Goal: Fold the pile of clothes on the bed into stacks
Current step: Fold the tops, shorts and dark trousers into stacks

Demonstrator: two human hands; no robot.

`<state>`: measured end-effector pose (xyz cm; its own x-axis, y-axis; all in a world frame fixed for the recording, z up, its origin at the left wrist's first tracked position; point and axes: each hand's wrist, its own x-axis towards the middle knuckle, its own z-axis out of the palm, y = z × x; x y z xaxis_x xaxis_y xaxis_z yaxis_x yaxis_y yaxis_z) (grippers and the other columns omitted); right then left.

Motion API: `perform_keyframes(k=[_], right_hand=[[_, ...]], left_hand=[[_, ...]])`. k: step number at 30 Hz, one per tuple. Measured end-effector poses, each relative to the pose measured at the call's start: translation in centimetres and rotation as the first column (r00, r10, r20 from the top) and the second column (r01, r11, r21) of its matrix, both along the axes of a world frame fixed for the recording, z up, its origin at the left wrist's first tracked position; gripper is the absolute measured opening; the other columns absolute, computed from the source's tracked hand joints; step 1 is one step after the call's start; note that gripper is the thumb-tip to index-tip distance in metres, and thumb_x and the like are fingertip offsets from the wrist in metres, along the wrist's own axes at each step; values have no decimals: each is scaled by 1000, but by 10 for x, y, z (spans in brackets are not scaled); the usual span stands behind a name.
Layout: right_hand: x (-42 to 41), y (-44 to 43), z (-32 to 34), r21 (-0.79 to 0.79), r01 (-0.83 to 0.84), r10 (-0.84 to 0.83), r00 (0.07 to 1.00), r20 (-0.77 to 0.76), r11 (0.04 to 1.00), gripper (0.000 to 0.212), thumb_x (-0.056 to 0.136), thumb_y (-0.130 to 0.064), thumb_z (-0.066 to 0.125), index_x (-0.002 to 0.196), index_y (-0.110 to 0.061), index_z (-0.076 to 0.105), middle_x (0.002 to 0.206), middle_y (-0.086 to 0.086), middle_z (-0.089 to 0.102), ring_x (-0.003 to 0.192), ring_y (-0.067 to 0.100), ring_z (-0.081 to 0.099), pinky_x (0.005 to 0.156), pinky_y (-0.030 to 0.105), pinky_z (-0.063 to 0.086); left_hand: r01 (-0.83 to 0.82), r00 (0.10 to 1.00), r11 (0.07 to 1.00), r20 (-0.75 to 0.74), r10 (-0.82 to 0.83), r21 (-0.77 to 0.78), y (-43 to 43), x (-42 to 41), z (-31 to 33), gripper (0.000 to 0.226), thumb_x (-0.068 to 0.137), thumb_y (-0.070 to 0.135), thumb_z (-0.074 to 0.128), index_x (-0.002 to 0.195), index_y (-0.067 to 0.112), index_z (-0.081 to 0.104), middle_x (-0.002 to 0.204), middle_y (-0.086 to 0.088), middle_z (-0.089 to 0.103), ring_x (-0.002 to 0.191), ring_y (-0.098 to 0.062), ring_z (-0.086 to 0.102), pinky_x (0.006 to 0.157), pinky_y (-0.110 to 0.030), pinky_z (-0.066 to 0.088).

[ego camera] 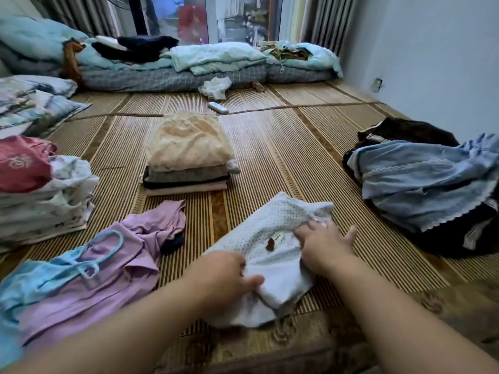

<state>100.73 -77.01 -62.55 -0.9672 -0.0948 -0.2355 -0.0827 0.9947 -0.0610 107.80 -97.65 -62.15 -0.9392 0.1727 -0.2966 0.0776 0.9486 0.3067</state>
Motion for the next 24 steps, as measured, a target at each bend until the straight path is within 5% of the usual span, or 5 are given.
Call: perform_keyframes(k=[4,9,13,19,24], right_hand=[[2,8,3,-65,-32,16,972,-235,997,40,95,-23,53,128,-44,52,156,-9,29,149,26,10,107,65,-11],[43,15,21,-431,-370,272,923,-273,823,38,92,-30,58,128,-39,57,136,-21,52,123,-6,43,114,44,34],[88,26,3,-283,-472,523,841,141,835,98,57,-88,53,135,-71,-5,151,-33,-12,142,-2,-13,112,46,-13],[103,38,-25,-69,-581,584,798,148,811,100,85,-38,62,140,-58,-19,144,-19,-41,127,8,-49,106,49,-21],[97,41,-23,-140,-567,583,802,132,812,78,95,-20,52,139,-62,4,150,-28,-16,137,2,-29,112,47,-14]], left_hand=[[17,994,988,102,-33,154,27,12,5,55,83,75,43,94,27,67,84,9,67,74,-7,63,70,-31,56],[188,921,982,-348,-174,7,3,3,-1,31,97,46,43,126,44,54,131,14,51,121,-9,42,101,-24,33],[398,914,915,-106,-391,62,-31,-1,-13,53,96,34,49,143,51,30,156,24,19,142,3,6,111,-24,1],[467,876,883,-118,-468,-39,-38,4,-21,59,96,27,48,143,54,24,154,27,21,139,8,9,113,-23,4],[451,861,892,-241,-447,-42,-33,5,-15,48,96,24,55,136,48,43,142,25,45,135,3,36,107,-15,11]])
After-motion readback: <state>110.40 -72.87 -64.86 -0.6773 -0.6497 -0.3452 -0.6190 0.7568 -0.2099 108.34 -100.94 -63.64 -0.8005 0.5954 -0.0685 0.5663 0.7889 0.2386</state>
